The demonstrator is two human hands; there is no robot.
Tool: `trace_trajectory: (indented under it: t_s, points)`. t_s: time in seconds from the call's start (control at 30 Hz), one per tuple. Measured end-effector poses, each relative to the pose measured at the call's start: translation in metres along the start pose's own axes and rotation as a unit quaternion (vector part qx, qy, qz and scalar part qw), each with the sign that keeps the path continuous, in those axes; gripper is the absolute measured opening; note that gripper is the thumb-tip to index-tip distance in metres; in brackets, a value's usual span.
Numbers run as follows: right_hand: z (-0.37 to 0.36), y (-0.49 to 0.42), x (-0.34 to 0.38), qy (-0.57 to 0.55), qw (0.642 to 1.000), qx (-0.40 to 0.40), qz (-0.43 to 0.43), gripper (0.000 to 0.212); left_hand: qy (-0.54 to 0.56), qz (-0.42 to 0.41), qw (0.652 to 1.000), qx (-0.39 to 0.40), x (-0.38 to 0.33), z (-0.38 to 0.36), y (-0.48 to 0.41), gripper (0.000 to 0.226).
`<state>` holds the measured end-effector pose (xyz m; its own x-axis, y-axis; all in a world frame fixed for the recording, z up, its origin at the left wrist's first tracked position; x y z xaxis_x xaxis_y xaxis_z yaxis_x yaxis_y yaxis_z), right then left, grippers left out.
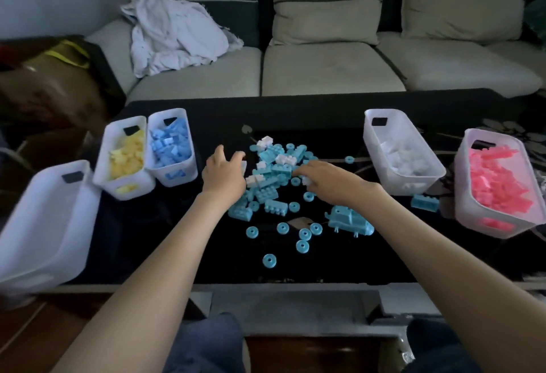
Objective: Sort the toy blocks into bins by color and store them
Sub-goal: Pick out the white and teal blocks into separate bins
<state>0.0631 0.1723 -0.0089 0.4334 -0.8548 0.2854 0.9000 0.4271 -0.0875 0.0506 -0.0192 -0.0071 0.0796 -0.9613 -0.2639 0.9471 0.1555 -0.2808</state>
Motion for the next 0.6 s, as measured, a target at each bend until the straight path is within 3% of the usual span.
trace_trajectory:
  t_s: [0.13, 0.27, 0.4, 0.6]
  points:
    - [-0.008, -0.014, -0.003, 0.028, 0.999, 0.014, -0.027, 0.024, 0.025, 0.021, 0.999, 0.019, 0.027, -0.002, 0.002, 0.058]
    - [-0.007, -0.025, -0.004, -0.001, 0.999, 0.015, -0.049, 0.009, 0.007, -0.024, 0.999, 0.027, 0.025, -0.007, -0.001, 0.042]
    - [0.008, -0.04, 0.016, -0.086, 0.994, -0.058, -0.046, 0.013, 0.009, -0.042, 0.999, 0.012, 0.019, -0.007, -0.009, 0.037]
    - [-0.001, -0.053, 0.068, -0.22, 0.974, -0.053, -0.004, 0.027, 0.048, -0.022, 0.998, 0.038, 0.02, -0.014, -0.017, 0.031]
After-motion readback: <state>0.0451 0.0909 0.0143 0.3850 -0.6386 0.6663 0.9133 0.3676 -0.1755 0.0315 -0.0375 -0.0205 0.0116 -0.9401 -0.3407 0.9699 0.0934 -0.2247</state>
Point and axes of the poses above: each hand's wrist, its own y-axis away from the middle knuckle, its own z-axis out of the back of the hand, x = y × z, the point moved 8 cm from there along -y, towards the middle knuckle, and after that the axes turned 14 degrees about -x, right-handed, at the moved point
